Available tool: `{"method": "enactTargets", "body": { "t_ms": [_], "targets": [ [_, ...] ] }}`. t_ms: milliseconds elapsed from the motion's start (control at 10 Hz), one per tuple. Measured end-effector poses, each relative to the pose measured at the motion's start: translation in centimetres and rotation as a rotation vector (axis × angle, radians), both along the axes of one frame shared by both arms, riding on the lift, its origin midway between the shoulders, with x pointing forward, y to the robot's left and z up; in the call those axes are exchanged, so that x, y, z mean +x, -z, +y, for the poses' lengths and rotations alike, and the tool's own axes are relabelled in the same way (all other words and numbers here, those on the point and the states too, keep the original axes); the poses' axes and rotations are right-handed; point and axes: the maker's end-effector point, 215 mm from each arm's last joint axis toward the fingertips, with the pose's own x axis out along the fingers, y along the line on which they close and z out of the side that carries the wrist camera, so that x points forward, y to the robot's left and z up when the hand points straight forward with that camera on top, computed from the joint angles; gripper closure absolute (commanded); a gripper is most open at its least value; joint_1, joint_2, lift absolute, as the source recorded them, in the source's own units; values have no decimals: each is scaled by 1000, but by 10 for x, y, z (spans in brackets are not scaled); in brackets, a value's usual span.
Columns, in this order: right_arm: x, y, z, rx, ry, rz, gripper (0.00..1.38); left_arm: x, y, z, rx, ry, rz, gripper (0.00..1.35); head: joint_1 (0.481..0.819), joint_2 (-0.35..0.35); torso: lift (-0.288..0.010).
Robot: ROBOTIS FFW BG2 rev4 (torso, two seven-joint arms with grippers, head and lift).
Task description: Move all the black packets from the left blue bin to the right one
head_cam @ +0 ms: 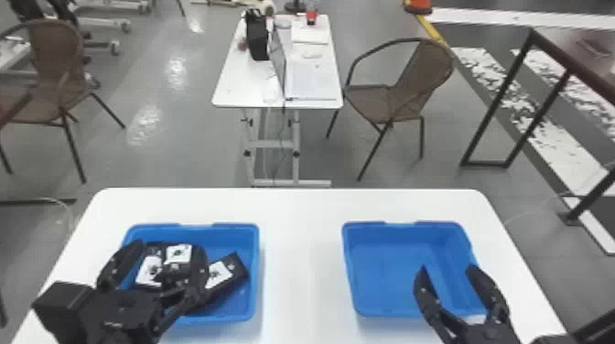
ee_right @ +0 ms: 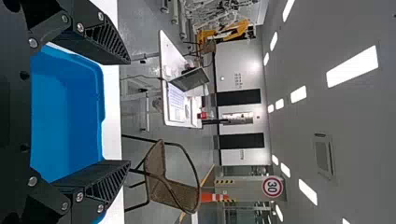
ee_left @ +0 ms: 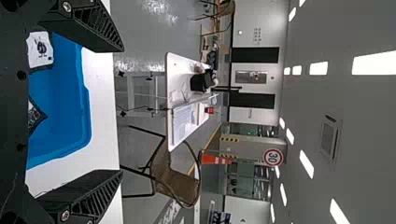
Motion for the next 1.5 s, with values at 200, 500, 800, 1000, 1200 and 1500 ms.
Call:
{"method": "enactTargets", "body": {
  "t_ms": [200, 500, 800, 1000, 1200, 1500],
  "targets": [
    [1, -1, 1, 1, -3, -3, 283, 0, 1, -1, -2, 0, 2, 101, 695, -68, 0],
    [1, 1, 1, 9, -2, -1, 283, 0, 25, 12, -15, -29, 64, 165, 695, -55, 0],
    [2, 2, 6, 26, -7, 1, 283, 16, 60, 52, -21, -77, 164, 200, 695, 3, 0],
    [8, 2, 18, 54, -20, -4, 282, 28, 88, 74, -15, -62, 241, 196, 695, 49, 0],
    [11, 4, 26, 69, -31, -2, 283, 35, 118, 100, 24, -91, 339, 197, 695, 94, 0],
    [18, 3, 34, 80, -47, -3, 283, 64, 155, 99, 53, 65, 443, 199, 695, 103, 0]
  ]
}}
